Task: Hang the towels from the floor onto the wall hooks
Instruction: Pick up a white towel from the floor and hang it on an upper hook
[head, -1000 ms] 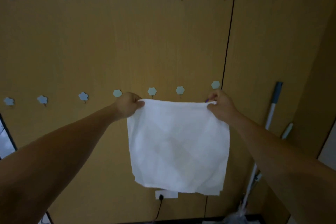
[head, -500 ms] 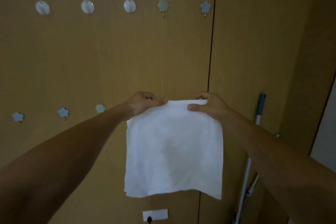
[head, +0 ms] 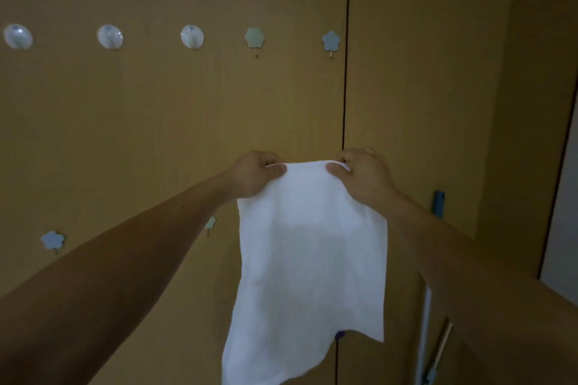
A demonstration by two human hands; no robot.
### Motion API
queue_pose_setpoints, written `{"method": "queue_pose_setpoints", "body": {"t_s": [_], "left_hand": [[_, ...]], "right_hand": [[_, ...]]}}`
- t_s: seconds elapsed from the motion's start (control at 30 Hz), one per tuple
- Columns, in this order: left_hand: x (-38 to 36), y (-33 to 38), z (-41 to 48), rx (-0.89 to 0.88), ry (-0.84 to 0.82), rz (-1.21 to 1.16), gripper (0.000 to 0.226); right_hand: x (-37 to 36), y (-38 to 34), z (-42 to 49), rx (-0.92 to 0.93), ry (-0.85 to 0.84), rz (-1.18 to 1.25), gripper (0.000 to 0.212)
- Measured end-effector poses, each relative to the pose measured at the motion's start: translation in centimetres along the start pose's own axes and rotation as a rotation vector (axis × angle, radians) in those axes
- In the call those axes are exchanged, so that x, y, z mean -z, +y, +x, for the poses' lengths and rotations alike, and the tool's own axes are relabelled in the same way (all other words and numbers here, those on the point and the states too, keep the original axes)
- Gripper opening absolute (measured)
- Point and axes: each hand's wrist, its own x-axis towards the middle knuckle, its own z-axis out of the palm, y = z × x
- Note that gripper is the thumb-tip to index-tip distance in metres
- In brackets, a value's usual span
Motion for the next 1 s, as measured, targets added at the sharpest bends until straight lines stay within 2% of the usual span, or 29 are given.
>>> {"method": "queue_pose_setpoints", "body": {"t_s": [0.1, 0.2, 0.3, 0.43, 0.6, 0.7, 0.77, 1.0], "left_hand": [[0.4, 0.4, 3.2, -0.134, -0.010, 0.243, 0.021], [0.8, 0.8, 6.8, -0.181, 0.062, 0.306, 0.018], [0.7, 1.4, 10.0, -0.139, 0.124, 0.220, 0.016], [0.2, 2.1, 13.3, -0.178, 0.169, 0.154, 0.016], [1.0, 2.5, 17.2, -0.172, 0.118, -0.057, 0.030], [1.4, 2.8, 19.6, -0.200, 0.111, -0.218, 0.021], [1.6, 3.2, 21.2, -0.246, 0.123, -0.245, 0.017], [2.4, 5.5, 27.7, -0.355, 0.401, 0.088, 0.016]], "right_hand": [[0.0, 0.6, 2.5, -0.017, 0.034, -0.086, 0.031], [0.3, 0.8, 5.4, -0.008, 0.063, -0.121, 0.030], [0.6, 0.8, 8.2, -0.049, 0.062, -0.132, 0.028], [0.2, 1.2, 11.2, -0.165, 0.072, -0.050, 0.024], [0.3, 3.2, 14.6, -0.161, 0.120, -0.036, 0.031], [0.7, 4.4, 16.3, -0.115, 0.114, 0.192, 0.038], [1.1, 5.4, 17.5, -0.093, 0.110, 0.315, 0.041], [2.5, 8.1, 25.1, 0.034, 0.183, 0.324, 0.022]]}}
